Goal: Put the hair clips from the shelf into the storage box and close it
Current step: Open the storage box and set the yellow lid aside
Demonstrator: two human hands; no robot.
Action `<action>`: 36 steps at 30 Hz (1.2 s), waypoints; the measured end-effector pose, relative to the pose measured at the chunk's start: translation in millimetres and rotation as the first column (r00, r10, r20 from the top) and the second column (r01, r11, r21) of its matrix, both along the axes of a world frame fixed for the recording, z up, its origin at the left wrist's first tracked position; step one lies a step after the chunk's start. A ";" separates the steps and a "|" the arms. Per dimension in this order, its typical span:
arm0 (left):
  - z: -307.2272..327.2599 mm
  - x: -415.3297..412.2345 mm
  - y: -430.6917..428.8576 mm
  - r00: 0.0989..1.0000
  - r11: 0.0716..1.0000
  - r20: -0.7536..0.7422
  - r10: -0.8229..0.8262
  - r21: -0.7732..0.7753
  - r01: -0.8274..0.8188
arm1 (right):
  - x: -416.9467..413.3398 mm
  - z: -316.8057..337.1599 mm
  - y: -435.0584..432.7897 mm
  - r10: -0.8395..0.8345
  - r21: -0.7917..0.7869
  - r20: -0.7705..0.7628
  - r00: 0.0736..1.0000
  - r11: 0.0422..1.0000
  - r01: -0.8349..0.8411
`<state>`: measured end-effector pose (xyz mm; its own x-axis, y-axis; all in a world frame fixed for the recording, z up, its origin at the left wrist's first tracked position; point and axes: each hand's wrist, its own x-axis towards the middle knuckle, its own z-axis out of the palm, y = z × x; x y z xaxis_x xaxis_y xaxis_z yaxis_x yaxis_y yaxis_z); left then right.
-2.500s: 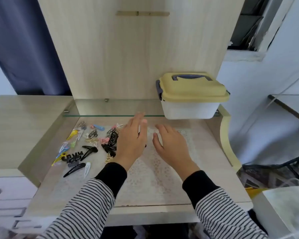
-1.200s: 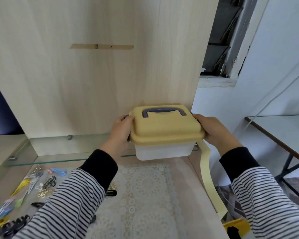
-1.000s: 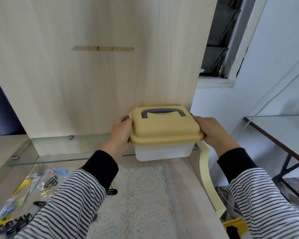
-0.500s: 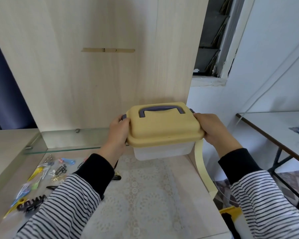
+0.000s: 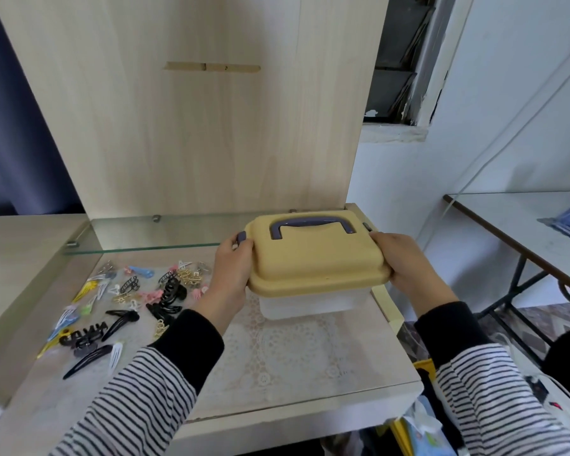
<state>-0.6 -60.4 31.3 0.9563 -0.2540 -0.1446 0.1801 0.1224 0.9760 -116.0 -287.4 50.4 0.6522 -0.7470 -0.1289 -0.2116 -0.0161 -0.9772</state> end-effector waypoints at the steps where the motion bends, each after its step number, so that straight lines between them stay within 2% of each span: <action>1: -4.7 -2.2 0.3 1.000 1.000 0.003 -0.001 0.011 0.001 | -2.5 -5.5 1.4 -0.003 0.014 0.001 1.000 1.000 0.003; 8: -35.3 -11.2 1.5 0.999 0.997 -0.035 -0.027 0.067 0.029 | -8.9 -39.3 3.3 0.001 0.035 -0.043 0.999 0.999 0.001; 13: -43.2 -11.0 4.9 0.998 0.999 -0.052 -0.045 0.023 0.046 | -7.5 -53.2 -0.8 0.014 0.033 -0.085 0.996 0.999 -0.012; 18: -49.2 -7.4 10.0 0.996 0.997 -0.035 -0.078 0.012 0.078 | -9.3 -57.2 -5.2 0.054 0.049 -0.073 0.996 0.998 -0.050; 27: -42.1 13.6 31.4 0.976 0.981 -0.142 -0.164 0.076 0.176 | -11.8 -54.3 -13.2 0.115 0.015 -0.054 0.992 0.993 -0.114; 32: -39.7 13.0 39.9 0.968 0.978 -0.159 -0.195 0.042 0.204 | -12.5 -57.2 -16.6 0.117 0.126 -0.011 0.993 0.985 -0.114; 36: -44.4 12.9 44.3 0.954 0.979 -0.221 -0.201 -0.016 0.203 | -13.4 -68.1 -21.7 0.103 0.302 0.045 0.994 0.947 -0.112</action>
<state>12.2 -16.1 -13.1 0.8292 -0.4369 -0.3487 0.4114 0.0546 0.9098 -129.4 -309.1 -17.7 0.7331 -0.6003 -0.3196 -0.1978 0.2615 -0.9447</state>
